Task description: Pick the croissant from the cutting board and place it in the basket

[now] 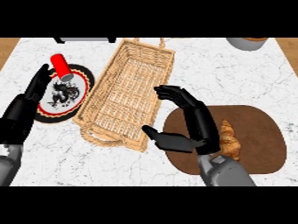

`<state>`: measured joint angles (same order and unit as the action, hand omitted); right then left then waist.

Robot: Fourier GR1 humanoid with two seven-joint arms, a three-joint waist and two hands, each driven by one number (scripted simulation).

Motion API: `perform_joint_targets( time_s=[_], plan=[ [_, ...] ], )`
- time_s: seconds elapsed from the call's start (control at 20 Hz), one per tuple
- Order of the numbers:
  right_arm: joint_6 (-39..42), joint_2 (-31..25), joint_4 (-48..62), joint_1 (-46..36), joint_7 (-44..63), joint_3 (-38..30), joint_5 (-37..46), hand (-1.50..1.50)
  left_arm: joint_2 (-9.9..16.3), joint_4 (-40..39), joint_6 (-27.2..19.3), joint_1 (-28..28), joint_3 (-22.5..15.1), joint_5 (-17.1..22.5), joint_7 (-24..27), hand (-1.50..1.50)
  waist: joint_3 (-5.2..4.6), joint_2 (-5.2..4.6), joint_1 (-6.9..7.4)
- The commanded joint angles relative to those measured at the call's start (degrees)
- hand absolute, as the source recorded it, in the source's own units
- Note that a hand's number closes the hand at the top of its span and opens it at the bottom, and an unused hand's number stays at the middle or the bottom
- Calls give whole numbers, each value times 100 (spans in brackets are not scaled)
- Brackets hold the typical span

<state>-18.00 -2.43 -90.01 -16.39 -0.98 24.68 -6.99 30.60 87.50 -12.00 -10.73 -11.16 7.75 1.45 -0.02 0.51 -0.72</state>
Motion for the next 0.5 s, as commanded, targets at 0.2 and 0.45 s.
perform_joint_targets(
  time_s=[0.2, 0.45],
  plan=[
    [-443, -1907, -20, -885, 2226, -7, 2266, -150, 174, 64, 134, 77, 102, 9, 11, 0, -57, 95, -143],
    [1690, -3189, -106, -1654, 3470, 541, 2393, -150, 154, 114, 202, 97, 28, 7, -12, 0, -68, 94, -7]
  ],
)
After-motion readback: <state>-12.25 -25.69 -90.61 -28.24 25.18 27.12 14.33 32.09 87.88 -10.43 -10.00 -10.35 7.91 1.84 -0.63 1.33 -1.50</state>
